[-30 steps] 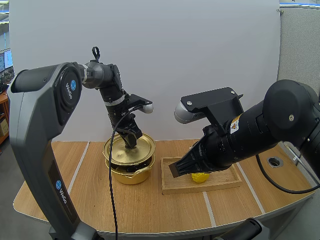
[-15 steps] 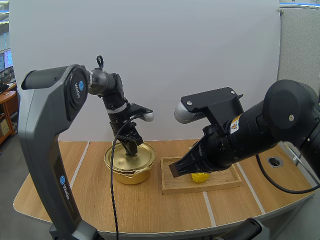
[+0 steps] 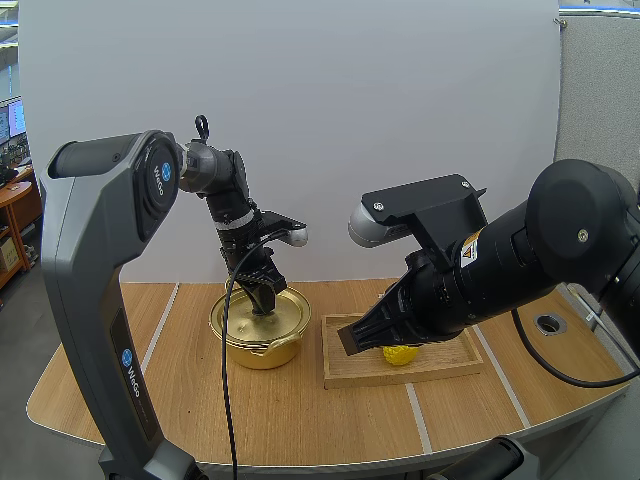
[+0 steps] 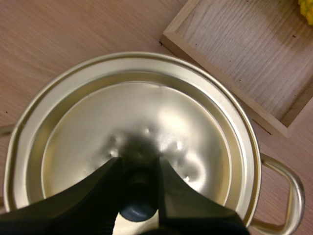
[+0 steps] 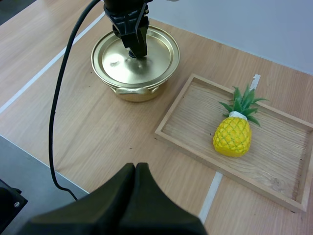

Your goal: Open the pot, put the grape inside, and close it

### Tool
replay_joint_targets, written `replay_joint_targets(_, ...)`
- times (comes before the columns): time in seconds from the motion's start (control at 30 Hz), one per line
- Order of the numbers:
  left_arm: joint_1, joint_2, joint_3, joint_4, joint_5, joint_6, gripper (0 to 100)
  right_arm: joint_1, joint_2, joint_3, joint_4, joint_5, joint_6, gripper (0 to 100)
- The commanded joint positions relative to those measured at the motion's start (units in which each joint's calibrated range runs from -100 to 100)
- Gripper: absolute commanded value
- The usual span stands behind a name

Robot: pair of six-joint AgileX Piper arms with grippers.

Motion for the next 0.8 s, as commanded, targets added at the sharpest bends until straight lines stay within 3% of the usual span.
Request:
replay_joint_targets(0.0, -0.15, 1.11, 0.25, -0.76, 0.00, 0.27, 6, -0.24, -0.54, 0.22, 0.28, 0.00, 0.08, 0)
replay_joint_targets(0.1, -0.15, 1.11, 0.25, -0.66, 0.00, 0.27, 31, -0.24, -0.54, 0.22, 0.28, 0.00, 0.08, 0)
replay_joint_targets(0.23, -0.15, 0.73, 0.25, -0.66, 0.00, 0.27, 93, -0.24, -0.54, 0.22, 0.28, 0.00, 0.08, 0)
replay_joint_targets(0.27, -0.15, 0.62, 0.25, -0.66, 0.00, 0.16, 100, -0.24, -0.54, 0.22, 0.28, 0.00, 0.08, 0)
replay_joint_targets(0.77, -0.15, -8.86, 0.13, -0.66, 0.00, -0.96, 100, -0.24, -0.54, 0.22, 0.28, 0.00, 0.08, 0)
